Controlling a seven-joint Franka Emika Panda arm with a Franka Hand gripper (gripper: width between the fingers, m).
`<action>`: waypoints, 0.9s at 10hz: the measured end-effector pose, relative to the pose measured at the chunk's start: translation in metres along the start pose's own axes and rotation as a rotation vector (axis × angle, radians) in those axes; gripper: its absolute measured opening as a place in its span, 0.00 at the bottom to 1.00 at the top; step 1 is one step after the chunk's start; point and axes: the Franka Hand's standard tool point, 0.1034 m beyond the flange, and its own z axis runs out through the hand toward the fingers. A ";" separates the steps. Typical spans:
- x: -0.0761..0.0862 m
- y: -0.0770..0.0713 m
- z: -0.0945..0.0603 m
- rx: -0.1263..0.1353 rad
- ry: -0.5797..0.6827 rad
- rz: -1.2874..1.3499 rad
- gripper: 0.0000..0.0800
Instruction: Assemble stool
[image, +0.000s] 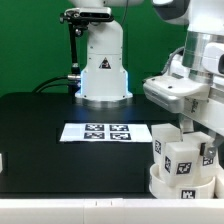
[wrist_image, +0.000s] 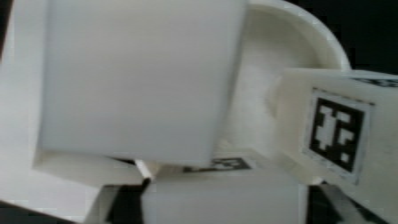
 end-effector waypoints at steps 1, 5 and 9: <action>0.000 0.000 0.000 0.000 0.000 0.095 0.42; -0.003 -0.001 -0.001 0.132 -0.015 0.656 0.42; -0.004 0.003 -0.001 0.135 -0.033 0.906 0.42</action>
Offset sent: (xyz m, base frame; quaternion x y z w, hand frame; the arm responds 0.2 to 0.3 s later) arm 0.0067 -0.0013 0.0024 0.0610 -0.0246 0.3775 0.9236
